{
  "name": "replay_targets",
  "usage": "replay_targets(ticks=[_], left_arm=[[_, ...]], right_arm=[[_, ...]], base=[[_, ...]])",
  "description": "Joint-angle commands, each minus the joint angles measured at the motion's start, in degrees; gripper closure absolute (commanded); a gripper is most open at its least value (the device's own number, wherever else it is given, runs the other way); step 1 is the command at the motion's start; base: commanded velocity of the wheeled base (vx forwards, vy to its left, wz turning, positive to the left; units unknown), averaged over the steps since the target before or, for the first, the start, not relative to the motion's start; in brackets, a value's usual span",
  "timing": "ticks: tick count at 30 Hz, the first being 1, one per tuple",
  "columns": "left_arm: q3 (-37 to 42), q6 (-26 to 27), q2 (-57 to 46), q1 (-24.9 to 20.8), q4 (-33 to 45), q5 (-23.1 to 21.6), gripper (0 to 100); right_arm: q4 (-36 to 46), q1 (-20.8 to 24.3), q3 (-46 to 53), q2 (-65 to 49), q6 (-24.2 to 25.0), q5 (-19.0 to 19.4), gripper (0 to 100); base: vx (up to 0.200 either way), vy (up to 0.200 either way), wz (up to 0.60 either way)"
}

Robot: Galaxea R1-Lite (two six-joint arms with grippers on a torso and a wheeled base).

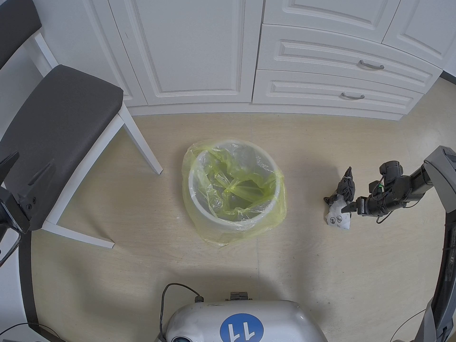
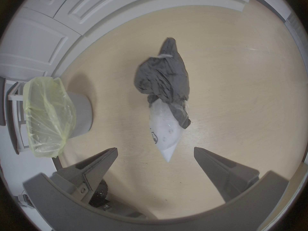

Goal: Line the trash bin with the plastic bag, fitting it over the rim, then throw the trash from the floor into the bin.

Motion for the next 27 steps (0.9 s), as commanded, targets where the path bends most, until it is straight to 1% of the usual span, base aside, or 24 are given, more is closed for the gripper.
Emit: replay_targets(ticks=[1,2,5,7,8,9,10,13,14,16,22,27], left_arm=[[0.08,0.02,0.37,-0.18,-0.01,-0.05,0],[0.08,-0.07,0.45,-0.18,-0.01,-0.05,0],[0.00,-0.16,0.45,-0.18,-0.01,-1.28,0],[-0.09,-0.24,0.45,-0.18,0.08,-2.16,0],[0.00,-0.24,0.54,-0.18,0.08,-2.69,0],[0.00,-0.24,0.54,-0.18,0.08,-2.69,0],[0.08,-0.24,0.63,-0.18,0.08,-3.13,0],[0.08,-0.24,0.98,-0.09,-0.01,-3.04,0],[0.08,-0.24,0.89,-0.09,-0.01,-3.04,0],[0.08,-0.24,0.89,0.00,-0.01,-3.04,0],[0.17,-0.24,1.77,0.08,0.08,-3.04,0],[0.52,-0.24,1.77,0.08,-0.27,-3.04,0]], right_arm=[[-0.32,2.44,2.68,-5.33,0.09,-0.39,0],[-0.32,2.44,2.68,-5.33,0.09,-0.39,0],[-1.64,6.66,8.30,-15.79,1.85,-0.21,0],[-4.10,9.03,9.88,-18.25,3.96,-0.39,0],[-6.65,10.88,10.50,-18.78,6.07,-0.83,0],[-6.65,10.88,10.50,-18.78,6.07,-0.83,0],[-11.83,13.43,10.67,-18.07,10.20,-2.06,0],[-19.92,16.24,9.71,-14.12,17.14,-4.16,0],[-21.06,17.21,9.53,-13.15,18.98,-4.16,0],[-21.50,18.97,9.44,-11.48,20.30,-4.34,0],[-20.89,22.66,9.44,-6.91,20.39,-4.52,0],[-21.77,23.01,7.33,-2.60,20.74,-4.78,0]], base=[[0.000,0.000,0.00],[0.000,0.000,0.00],[0.000,0.000,0.00],[0.000,0.000,0.00],[0.000,0.000,0.00],[0.000,0.000,0.00],[0.000,0.000,0.00],[0.000,0.000,0.00],[0.000,0.000,0.00],[0.000,0.000,0.00],[0.000,0.000,0.00],[0.000,0.000,0.00]])
